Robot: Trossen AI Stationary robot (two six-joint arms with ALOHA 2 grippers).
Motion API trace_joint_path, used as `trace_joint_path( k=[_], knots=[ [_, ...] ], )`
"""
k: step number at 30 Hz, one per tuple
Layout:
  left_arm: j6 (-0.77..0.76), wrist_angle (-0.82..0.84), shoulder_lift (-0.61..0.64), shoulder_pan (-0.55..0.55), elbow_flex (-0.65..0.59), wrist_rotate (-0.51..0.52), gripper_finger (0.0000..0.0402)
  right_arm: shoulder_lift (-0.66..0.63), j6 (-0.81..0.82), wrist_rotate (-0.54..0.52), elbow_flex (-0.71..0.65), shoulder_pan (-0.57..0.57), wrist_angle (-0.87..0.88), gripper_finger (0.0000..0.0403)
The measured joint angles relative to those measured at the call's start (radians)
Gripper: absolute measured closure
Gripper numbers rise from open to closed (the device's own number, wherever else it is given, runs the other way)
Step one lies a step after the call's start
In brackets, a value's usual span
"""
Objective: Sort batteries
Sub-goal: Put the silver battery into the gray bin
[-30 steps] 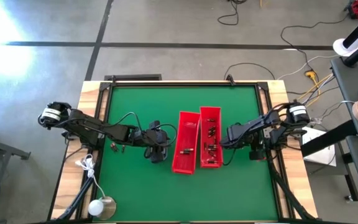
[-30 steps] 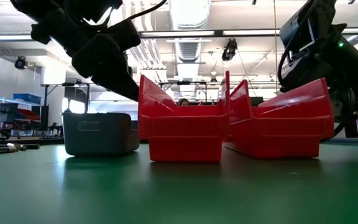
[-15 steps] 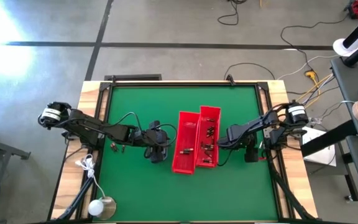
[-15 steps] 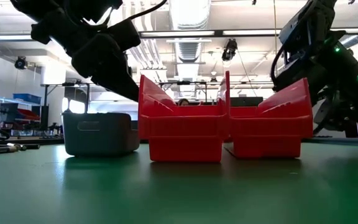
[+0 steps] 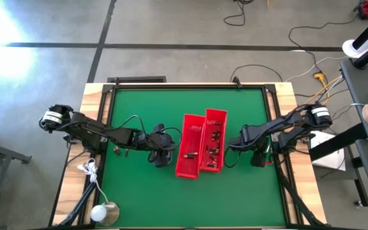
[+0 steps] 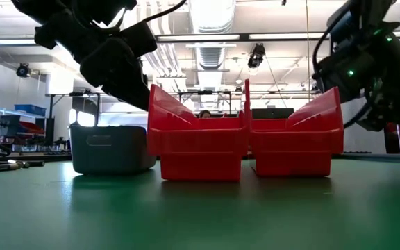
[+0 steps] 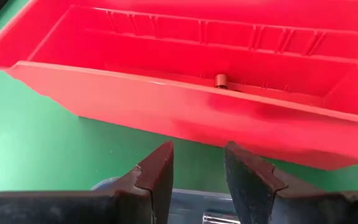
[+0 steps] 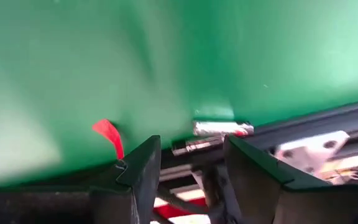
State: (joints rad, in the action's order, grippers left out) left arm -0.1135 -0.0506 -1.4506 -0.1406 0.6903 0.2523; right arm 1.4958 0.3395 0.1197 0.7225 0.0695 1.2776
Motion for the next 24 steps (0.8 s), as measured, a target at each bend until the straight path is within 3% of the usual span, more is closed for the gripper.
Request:
trace_joint_path(
  k=[11,24],
  knots=[
    [-0.004,0.000,0.000,0.000,0.000,0.000,0.0279,0.075,0.028,-0.009,-0.083,0.033,-0.098,0.0235],
    [-0.008,0.000,0.000,0.000,0.000,0.000,0.0279,0.227,0.017,-0.008,-0.068,0.044,-0.092,0.0238]
  ],
)
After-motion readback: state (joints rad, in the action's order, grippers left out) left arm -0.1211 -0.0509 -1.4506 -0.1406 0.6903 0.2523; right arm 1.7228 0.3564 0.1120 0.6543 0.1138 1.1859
